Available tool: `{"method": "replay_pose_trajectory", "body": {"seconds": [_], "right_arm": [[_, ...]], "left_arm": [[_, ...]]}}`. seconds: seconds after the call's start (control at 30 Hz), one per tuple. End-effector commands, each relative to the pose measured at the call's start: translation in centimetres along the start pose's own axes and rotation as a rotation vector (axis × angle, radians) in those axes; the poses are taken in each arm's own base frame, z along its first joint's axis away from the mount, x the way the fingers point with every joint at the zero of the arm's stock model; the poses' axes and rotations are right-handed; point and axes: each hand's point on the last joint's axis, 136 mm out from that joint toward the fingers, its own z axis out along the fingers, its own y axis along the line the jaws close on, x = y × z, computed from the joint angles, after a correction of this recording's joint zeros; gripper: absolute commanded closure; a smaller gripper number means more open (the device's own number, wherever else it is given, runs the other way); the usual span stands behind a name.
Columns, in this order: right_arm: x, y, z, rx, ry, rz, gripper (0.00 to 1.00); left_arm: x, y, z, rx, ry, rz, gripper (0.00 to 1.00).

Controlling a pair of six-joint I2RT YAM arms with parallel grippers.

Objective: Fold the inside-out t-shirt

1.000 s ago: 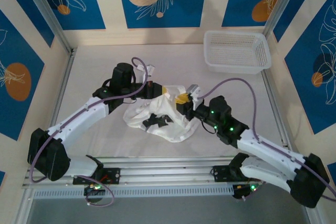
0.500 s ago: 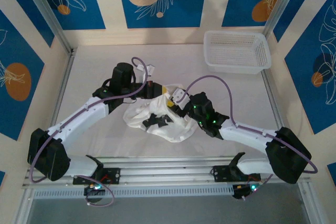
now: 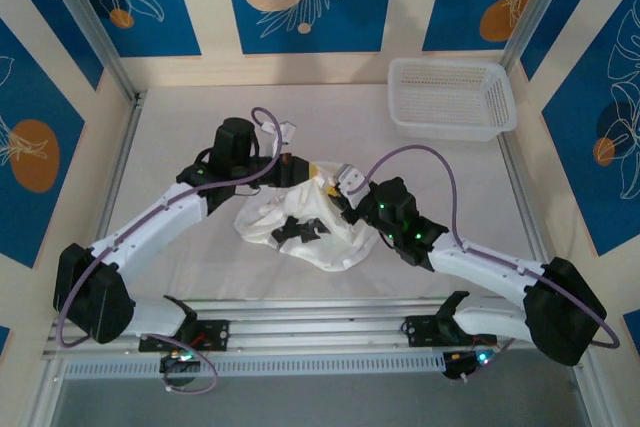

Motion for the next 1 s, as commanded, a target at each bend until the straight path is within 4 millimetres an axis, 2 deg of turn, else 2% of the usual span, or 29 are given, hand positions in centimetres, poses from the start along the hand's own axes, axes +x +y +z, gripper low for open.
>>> {"method": "replay_pose_trajectory", "body": {"seconds": [0.0,0.03,0.13,0.23,0.33,0.37,0.43,0.47,0.57,0.67,0.73,0.83,0.93,0.97], "right_arm": [[1.2,0.4,-0.2,-0.027,0.034,0.035,0.93],[1.3,0.4,-0.2,-0.030,0.038,0.040,0.99],[0.8,0.9,-0.6,-0.068,0.042,0.068,1.00],[-0.4,1.9,-1.9,-0.136,0.040,0.128,1.00],[-2.6,3.9,-4.2,-0.287,-0.022,0.203,1.00],[-3.6,4.9,-5.1,-0.364,-0.053,0.233,1.00],[-4.6,5.4,-6.1,-0.432,-0.084,0.307,1.00],[-4.8,5.3,-6.3,-0.446,-0.086,0.339,1.00],[-4.6,4.4,-6.0,-0.417,-0.073,0.393,1.00],[-4.3,3.1,-5.4,-0.357,-0.055,0.430,1.00],[-4.0,2.3,-5.0,-0.328,-0.041,0.459,1.00],[-3.6,1.4,-4.4,-0.301,-0.013,0.497,1.00],[-3.6,1.3,-4.1,-0.306,-0.010,0.505,1.00],[-3.7,1.4,-4.0,-0.313,-0.011,0.505,1.00]], "left_arm": [[-1.0,-1.1,-0.4,0.027,-0.009,0.048,1.00],[-1.0,-1.1,-0.4,0.025,-0.009,0.052,1.00],[-1.1,-0.1,-1.0,-0.034,-0.012,0.082,1.00],[-1.9,3.6,-1.8,-0.178,-0.024,0.092,1.00],[-2.8,7.2,-1.4,-0.277,-0.009,0.102,1.00],[-3.1,8.1,-0.9,-0.280,-0.004,0.098,1.00],[-3.6,9.2,0.1,-0.282,-0.006,0.084,1.00],[-3.8,9.5,0.5,-0.275,-0.015,0.077,0.93],[-4.5,9.5,0.6,-0.270,-0.049,0.079,0.67],[-4.4,8.5,-0.7,-0.287,-0.059,0.124,0.53],[-3.7,7.7,-1.8,-0.293,-0.059,0.162,0.48],[-1.5,5.7,-3.1,-0.277,-0.047,0.252,0.44],[1.7,3.3,-2.5,-0.237,-0.005,0.394,0.42],[2.6,3.0,-2.1,-0.240,0.010,0.423,0.41]]}}
